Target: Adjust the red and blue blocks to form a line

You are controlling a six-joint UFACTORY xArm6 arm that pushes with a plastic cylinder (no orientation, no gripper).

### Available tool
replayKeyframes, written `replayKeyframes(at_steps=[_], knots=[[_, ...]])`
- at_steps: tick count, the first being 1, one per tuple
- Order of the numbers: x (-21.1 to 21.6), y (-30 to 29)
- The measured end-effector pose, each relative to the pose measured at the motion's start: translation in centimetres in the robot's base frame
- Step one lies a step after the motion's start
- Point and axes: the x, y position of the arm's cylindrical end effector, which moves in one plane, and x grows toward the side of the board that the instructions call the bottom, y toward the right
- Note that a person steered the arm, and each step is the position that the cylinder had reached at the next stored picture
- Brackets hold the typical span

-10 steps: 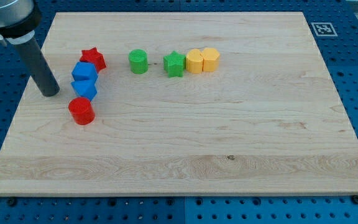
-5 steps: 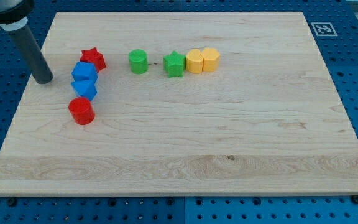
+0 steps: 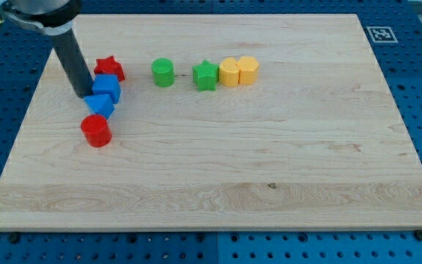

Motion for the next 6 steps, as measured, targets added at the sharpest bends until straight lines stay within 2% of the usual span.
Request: replayKeyframes(at_steps=[1,2,3,4,6], knots=[[0.0,-0.5],[1.1,-5.0],[3.1,-6.0],[5.6,-6.0],[5.9,-6.0]])
